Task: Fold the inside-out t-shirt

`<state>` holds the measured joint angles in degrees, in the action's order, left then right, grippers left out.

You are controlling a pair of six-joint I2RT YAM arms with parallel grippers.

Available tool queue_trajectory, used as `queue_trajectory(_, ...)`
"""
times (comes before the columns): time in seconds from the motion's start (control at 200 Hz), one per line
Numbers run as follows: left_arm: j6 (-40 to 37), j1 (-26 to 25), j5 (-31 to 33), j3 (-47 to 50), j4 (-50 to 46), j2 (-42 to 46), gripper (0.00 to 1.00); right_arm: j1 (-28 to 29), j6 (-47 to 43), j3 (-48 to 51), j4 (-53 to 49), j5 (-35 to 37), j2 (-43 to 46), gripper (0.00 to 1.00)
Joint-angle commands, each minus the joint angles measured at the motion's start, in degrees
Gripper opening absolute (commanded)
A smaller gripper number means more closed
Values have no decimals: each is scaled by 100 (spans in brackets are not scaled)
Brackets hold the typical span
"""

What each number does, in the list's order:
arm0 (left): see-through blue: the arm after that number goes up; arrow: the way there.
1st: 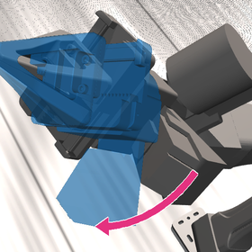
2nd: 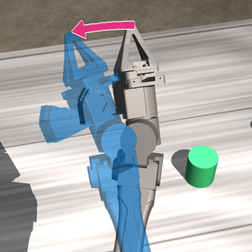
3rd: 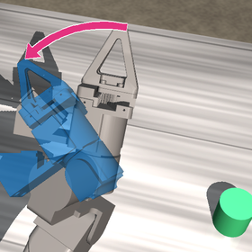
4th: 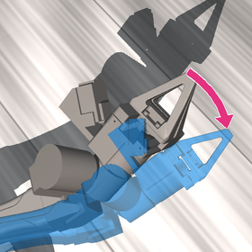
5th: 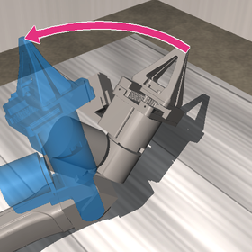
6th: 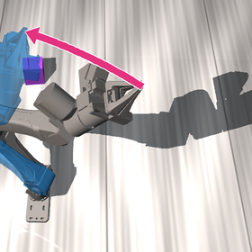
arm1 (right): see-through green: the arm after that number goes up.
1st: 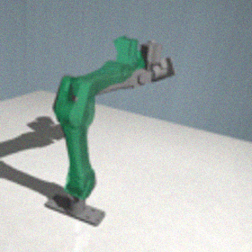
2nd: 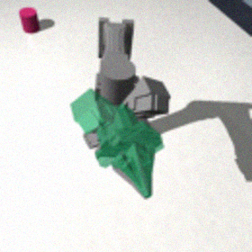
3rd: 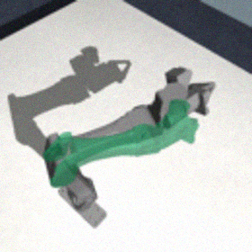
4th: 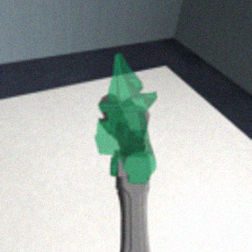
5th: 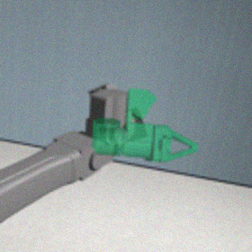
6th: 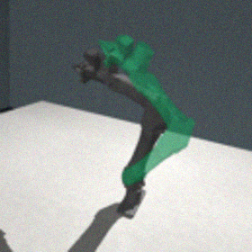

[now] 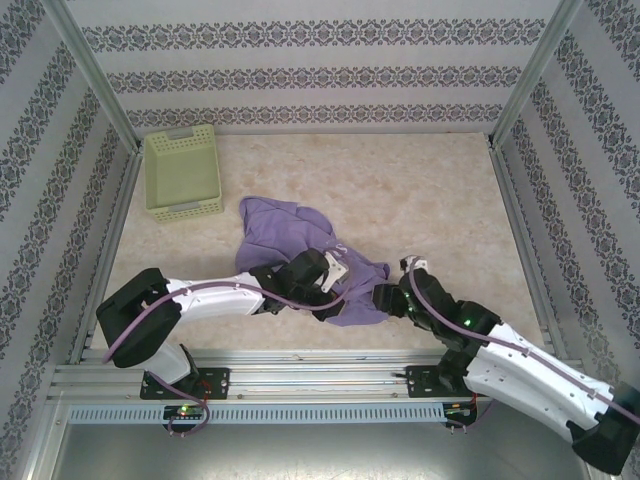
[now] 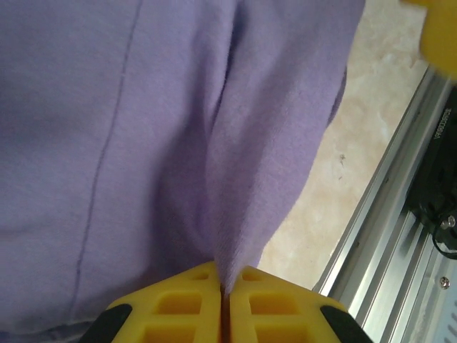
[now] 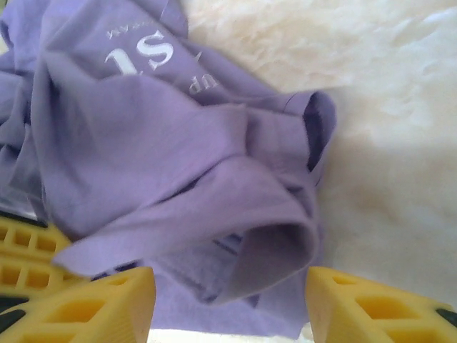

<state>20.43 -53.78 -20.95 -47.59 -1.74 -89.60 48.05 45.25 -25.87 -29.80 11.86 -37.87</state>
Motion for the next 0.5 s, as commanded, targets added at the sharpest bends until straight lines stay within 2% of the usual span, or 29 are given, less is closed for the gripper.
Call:
queue_trajectory(0.0,175,52,-236,-207,100,119,9,438,685,58,209,693,-369,57)
queue_trajectory(0.19,227,52,-340,-96,169,194,9,460,1216,-256,11,1477,-1438,56)
queue_trajectory(0.275,261,53,-284,-31,192,266,9,276,1383,-412,-210,1615,-1914,56)
queue_trajectory(0.375,271,56,-173,-23,151,335,9,187,1682,-529,-775,1643,-2172,46)
queue_trajectory(0.495,312,134,-116,50,169,412,8,187,1852,-221,-987,1471,-1766,33)
